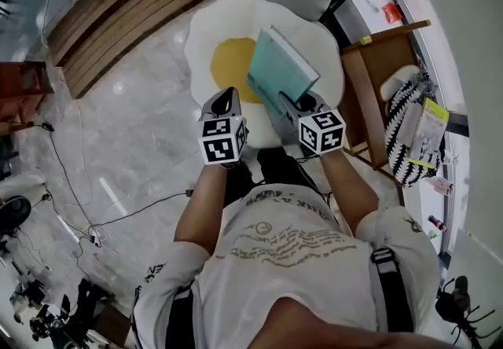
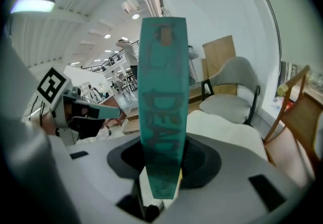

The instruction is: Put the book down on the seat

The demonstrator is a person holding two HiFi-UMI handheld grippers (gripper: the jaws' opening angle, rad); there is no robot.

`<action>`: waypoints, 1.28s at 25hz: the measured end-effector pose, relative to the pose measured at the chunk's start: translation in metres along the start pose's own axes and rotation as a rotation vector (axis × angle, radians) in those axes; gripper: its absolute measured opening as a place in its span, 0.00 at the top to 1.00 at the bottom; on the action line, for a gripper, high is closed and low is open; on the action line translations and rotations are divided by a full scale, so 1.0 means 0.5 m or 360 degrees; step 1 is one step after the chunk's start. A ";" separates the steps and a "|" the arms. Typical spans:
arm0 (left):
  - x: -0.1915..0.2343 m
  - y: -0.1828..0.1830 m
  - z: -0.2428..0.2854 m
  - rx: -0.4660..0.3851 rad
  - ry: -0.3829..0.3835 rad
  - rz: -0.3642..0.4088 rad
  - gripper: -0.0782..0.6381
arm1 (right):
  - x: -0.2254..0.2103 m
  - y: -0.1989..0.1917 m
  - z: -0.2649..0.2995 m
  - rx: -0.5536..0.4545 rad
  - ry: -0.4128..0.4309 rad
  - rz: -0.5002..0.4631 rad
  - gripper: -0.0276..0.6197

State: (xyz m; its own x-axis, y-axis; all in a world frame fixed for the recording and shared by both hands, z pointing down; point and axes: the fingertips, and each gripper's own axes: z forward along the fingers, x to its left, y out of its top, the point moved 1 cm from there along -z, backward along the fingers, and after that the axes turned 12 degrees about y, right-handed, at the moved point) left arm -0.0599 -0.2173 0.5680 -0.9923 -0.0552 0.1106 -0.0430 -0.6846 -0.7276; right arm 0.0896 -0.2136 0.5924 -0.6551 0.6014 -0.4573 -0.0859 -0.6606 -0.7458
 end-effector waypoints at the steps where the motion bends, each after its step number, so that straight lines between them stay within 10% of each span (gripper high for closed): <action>1: -0.001 -0.012 0.007 0.0018 0.0005 0.0003 0.86 | -0.011 -0.023 0.009 0.0035 0.0011 0.0033 0.71; 19: 0.030 -0.273 0.176 0.0345 0.0028 0.0026 0.86 | -0.216 -0.428 0.223 0.0107 0.0315 0.1353 0.71; 26: 0.044 -0.390 0.227 0.0451 0.0013 0.0037 0.86 | -0.295 -0.597 0.293 0.0225 0.0278 0.1522 0.71; 32: 0.046 -0.477 0.246 0.0537 0.0010 0.0032 0.86 | -0.383 -0.727 0.306 0.0634 0.0177 0.1345 0.71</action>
State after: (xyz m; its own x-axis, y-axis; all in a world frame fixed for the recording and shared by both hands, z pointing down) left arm -0.0581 -0.1447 0.8274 -0.9933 -0.0676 0.0933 0.0167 -0.8855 -0.4643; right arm 0.1315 -0.1574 1.0252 -0.5439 -0.1220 -0.8303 0.1218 -0.9904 0.0658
